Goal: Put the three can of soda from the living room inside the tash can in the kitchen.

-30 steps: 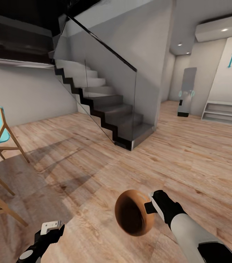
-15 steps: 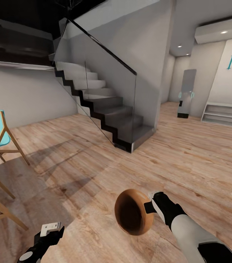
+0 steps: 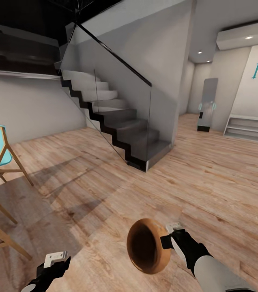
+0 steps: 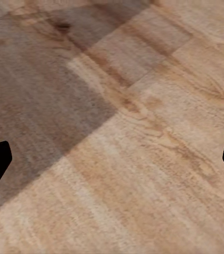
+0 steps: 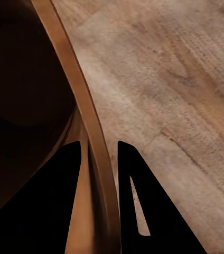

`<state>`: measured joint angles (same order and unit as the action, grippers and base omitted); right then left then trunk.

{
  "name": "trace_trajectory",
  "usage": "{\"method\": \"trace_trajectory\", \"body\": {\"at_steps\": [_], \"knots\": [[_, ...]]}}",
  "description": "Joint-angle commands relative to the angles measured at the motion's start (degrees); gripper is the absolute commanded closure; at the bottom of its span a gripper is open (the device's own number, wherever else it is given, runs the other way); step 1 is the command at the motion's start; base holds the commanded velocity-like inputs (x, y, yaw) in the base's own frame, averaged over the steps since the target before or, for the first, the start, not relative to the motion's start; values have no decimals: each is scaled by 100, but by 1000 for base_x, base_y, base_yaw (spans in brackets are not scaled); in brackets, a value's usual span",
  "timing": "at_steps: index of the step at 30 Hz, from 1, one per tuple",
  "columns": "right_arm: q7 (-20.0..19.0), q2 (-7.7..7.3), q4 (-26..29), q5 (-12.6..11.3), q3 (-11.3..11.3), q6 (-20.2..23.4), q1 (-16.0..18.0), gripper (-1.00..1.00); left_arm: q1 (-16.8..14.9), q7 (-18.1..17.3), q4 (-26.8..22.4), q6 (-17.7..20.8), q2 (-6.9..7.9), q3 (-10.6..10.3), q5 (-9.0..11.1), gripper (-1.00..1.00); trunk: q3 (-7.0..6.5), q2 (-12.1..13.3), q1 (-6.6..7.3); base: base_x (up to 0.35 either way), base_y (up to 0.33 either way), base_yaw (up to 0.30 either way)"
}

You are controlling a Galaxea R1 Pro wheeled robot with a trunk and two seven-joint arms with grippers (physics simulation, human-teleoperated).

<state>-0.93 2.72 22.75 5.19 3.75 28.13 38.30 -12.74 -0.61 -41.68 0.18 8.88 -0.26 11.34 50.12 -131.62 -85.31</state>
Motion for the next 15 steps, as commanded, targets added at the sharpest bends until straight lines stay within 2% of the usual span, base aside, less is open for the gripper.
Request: {"method": "trace_trajectory", "body": {"at_steps": [1,4,5,8,15], "knots": [[-42,-36,3,-29,-8,-126,-14,100,0,0,1,0,0,0,0,-100,-19,41,23,0,0,0],[-138,-97,-16,-38,-15,-482,-73,100,0,0,2,-1,0,0,0,-100,-73,161,89,0,0,0],[-367,-130,-3,-37,-23,-589,-152,100,0,0,2,-1,0,0,0,-100,-91,202,111,0,0,0],[-673,-158,15,-27,-28,-679,-222,100,0,0,2,-1,0,0,0,-100,-145,322,177,0,0,0],[-902,-317,-2,-33,-28,-1063,-273,100,0,0,2,-1,2,-8,0,-100,-271,603,330,0,0,0]]}}
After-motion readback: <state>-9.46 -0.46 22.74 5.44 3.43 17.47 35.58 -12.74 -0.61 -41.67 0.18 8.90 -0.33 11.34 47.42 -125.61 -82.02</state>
